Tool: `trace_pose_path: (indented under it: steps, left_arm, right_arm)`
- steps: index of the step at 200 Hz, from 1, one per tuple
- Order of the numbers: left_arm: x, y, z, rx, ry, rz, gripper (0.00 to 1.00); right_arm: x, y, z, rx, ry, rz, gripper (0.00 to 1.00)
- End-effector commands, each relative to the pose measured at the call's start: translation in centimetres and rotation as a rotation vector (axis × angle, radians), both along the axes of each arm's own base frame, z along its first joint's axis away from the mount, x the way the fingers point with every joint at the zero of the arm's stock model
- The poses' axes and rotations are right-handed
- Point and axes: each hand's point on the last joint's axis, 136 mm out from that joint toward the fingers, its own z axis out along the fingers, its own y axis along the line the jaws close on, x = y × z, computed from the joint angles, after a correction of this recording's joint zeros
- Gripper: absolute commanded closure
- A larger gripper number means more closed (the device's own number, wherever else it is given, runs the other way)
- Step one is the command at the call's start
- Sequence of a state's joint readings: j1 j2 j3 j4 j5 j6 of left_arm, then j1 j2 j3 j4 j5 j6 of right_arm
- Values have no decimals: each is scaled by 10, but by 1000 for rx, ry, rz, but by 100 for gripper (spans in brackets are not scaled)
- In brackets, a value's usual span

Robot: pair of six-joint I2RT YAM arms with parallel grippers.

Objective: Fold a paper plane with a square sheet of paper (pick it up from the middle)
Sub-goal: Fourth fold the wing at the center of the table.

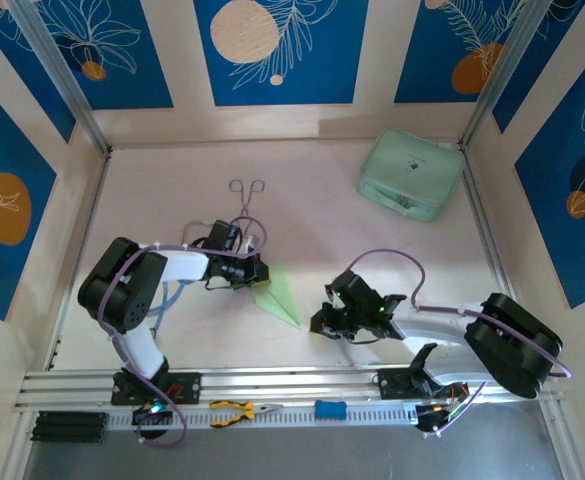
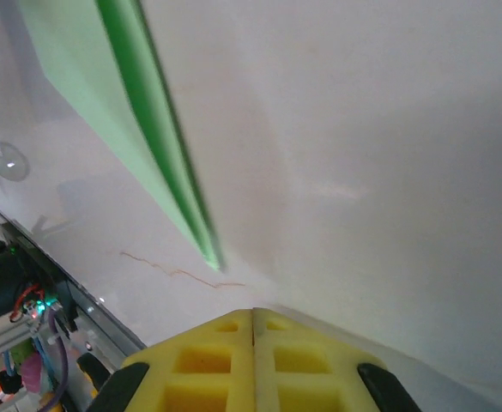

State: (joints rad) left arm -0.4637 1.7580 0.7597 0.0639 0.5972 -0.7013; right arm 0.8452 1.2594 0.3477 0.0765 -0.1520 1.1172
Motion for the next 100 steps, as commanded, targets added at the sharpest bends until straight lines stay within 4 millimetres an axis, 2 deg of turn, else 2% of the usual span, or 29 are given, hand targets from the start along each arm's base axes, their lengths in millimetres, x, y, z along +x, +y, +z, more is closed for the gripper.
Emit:
trace_pose_path:
  steps: [1,50,100]
  left_arm:
    - [-10,19,-23,74,78,54,94]
    - [-11,18,-20,63,98,71,94]
    - [-11,18,-17,59,101,71,94]
  right_arm:
    - [8,6,10,16,3,-52,87]
    - [12,22,9,71,48,-77,66]
    - [13,30,3,84,71,-60,66]
